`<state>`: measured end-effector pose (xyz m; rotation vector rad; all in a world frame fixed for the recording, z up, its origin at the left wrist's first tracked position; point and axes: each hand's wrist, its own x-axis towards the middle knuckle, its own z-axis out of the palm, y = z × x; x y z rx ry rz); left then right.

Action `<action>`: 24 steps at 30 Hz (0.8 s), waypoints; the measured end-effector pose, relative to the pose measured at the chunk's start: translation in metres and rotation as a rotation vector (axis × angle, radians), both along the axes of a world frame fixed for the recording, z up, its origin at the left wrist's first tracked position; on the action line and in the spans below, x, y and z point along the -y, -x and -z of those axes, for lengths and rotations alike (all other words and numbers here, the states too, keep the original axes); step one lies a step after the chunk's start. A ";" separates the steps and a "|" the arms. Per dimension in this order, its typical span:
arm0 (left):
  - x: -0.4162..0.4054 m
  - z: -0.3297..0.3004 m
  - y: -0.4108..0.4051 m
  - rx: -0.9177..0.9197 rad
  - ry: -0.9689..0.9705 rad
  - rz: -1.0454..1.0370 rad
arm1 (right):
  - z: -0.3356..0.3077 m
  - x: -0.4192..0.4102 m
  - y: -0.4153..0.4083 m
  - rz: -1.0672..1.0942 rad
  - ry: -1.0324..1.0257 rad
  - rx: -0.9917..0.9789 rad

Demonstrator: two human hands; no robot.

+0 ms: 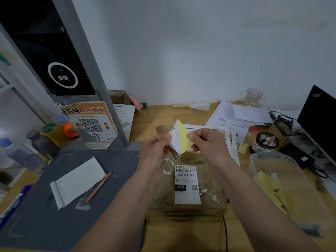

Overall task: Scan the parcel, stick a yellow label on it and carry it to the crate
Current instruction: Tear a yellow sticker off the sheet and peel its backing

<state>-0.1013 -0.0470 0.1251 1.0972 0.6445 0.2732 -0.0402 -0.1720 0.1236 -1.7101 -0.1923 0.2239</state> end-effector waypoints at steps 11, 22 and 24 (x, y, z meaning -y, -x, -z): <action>0.001 -0.001 0.002 -0.010 -0.010 -0.014 | -0.001 0.003 0.001 0.017 0.002 -0.008; 0.002 0.000 0.003 -0.011 -0.018 -0.041 | 0.002 0.003 0.003 0.050 -0.013 -0.016; 0.002 0.000 0.003 -0.014 -0.010 -0.044 | 0.003 0.002 0.003 0.056 -0.013 -0.015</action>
